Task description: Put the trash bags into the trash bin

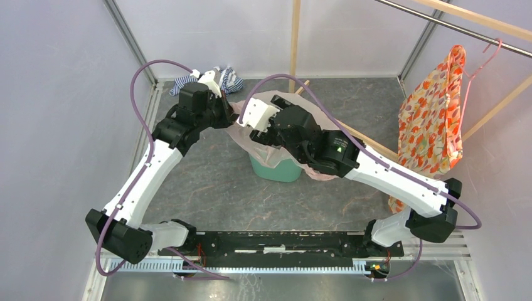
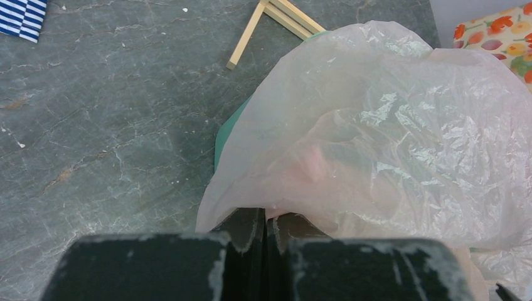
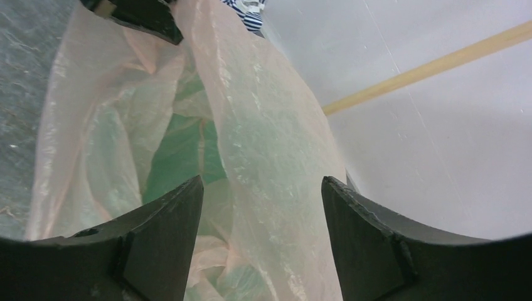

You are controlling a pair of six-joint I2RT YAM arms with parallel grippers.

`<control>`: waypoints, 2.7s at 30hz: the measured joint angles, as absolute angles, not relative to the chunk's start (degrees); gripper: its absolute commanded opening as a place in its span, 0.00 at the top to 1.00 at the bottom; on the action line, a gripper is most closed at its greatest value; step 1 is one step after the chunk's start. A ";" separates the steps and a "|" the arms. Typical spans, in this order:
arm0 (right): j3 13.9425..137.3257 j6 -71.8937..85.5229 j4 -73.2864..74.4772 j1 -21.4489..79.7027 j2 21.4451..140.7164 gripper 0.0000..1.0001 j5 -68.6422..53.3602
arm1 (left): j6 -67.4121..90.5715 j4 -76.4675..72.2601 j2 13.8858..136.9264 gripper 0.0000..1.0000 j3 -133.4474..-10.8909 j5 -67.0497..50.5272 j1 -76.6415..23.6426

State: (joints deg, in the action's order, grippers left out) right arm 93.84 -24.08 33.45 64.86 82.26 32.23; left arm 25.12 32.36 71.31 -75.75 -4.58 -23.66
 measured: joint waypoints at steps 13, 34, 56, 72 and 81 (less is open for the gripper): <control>93.84 -25.02 33.08 59.11 82.94 0.32 28.18 | 23.92 32.36 71.64 0.98 -75.75 -4.71 -23.66; 89.69 -23.92 34.52 58.83 81.43 0.46 23.20 | 23.86 32.42 72.20 0.98 -75.79 -5.04 -23.66; 109.54 -19.57 29.34 44.69 102.45 1.00 26.35 | 21.76 30.30 74.52 0.98 -75.53 -4.97 -23.66; 111.24 -8.38 30.33 38.06 110.52 1.00 19.62 | 21.80 27.20 78.11 0.98 -71.16 -4.51 -23.92; 111.26 -4.71 30.44 36.03 110.48 0.97 14.52 | 21.85 25.96 79.05 0.98 -69.54 -4.49 -23.92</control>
State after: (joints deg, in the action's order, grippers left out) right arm 111.26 -4.71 30.44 36.03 110.48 14.52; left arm 21.85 25.96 79.05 -69.54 -4.49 -23.92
